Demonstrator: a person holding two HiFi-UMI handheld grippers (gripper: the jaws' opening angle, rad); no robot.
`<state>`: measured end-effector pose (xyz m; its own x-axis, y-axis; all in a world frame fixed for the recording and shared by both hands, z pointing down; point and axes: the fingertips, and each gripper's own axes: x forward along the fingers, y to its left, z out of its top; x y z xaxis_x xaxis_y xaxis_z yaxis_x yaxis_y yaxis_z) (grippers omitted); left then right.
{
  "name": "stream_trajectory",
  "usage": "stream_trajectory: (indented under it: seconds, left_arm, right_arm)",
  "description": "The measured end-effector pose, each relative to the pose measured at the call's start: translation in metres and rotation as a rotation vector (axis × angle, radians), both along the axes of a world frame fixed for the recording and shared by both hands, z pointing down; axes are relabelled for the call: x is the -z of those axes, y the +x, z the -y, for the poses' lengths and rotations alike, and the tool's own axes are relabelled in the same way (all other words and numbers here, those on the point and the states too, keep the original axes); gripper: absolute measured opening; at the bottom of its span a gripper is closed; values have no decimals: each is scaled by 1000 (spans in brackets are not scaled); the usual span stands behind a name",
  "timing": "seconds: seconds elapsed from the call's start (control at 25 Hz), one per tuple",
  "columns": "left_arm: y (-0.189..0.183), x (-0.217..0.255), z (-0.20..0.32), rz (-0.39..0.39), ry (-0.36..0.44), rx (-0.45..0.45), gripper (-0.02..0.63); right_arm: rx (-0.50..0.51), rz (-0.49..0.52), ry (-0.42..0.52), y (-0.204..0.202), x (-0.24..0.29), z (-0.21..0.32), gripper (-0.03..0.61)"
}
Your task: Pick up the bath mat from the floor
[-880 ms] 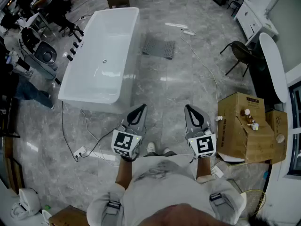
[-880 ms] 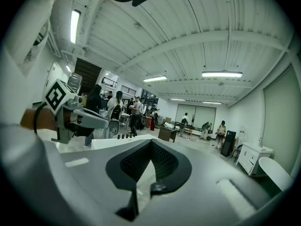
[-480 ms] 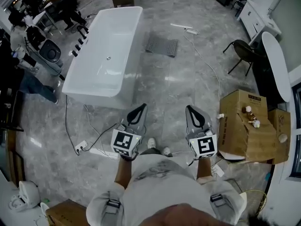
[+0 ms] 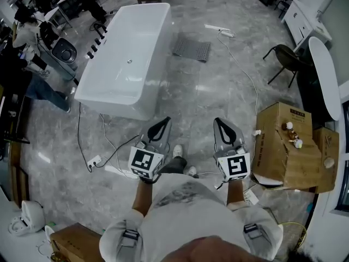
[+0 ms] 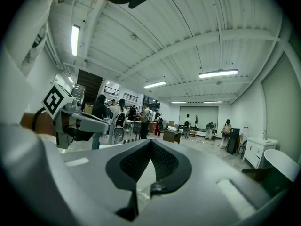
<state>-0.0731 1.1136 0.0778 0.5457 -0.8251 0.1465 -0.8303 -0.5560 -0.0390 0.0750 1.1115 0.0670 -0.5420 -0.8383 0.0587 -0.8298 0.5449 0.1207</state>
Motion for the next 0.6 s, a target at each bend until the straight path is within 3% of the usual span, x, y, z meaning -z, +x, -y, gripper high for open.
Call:
stream_trajectory:
  seconds: [0.6]
  left_arm:
    - [-38,-1,140,-38,9,-26,2]
  right_arm:
    - [-25,-83,-20,-46,-9,132,2]
